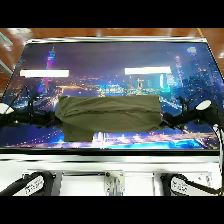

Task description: Fold the shirts.

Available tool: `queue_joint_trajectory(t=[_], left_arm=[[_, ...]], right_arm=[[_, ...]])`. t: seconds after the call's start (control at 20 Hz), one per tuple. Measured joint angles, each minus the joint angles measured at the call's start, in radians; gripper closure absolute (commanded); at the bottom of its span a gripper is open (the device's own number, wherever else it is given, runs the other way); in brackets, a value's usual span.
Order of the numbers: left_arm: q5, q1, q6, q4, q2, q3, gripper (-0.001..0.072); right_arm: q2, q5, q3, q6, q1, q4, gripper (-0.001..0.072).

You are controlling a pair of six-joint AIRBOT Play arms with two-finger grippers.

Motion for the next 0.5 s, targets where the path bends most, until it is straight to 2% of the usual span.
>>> queue_joint_trajectory(t=[0.3, 0.5], left_arm=[[0.005, 0.000, -0.002, -0.058, -0.243, 0.276, 0.0667], [0.007, 0.000, -0.044, -0.083, -0.428, 0.459, 0.0667]], right_arm=[[-0.113, -0.140, 0.225, 0.064, 0.101, 0.026, 0.0643], [-0.243, -0.214, 0.360, 0.102, 0.133, 0.029, 0.0643]])
